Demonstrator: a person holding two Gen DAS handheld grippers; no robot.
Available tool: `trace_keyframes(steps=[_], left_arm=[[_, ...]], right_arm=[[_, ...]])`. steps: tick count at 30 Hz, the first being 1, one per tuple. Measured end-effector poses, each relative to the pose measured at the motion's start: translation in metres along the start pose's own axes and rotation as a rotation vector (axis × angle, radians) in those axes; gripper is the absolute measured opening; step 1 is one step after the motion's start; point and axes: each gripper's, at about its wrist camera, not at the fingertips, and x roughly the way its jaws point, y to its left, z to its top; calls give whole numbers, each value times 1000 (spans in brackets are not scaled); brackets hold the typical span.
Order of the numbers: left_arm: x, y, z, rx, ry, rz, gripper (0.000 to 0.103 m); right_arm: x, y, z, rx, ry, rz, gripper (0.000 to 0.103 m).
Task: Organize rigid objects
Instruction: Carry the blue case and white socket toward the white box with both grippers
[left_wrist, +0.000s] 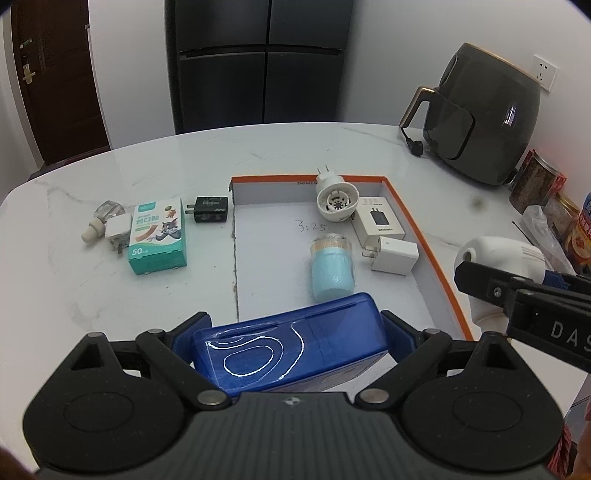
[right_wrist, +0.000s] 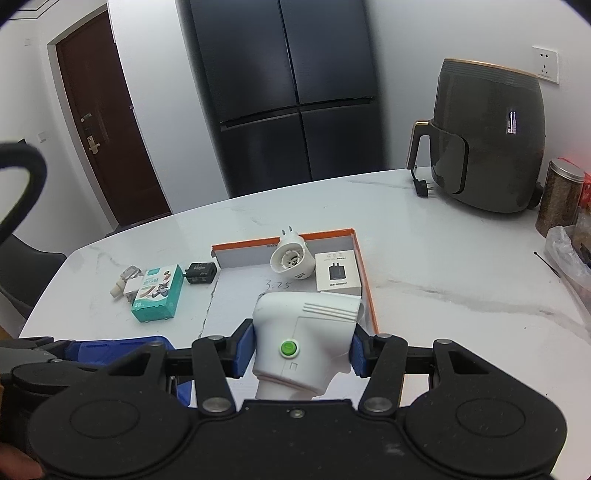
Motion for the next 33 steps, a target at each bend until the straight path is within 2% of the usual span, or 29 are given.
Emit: trace_keyframes(steps=[33], left_arm=[[39,8,43,-22,-4,6,98]], right_arm=[[49,-8,34,-21,19,-7,62]])
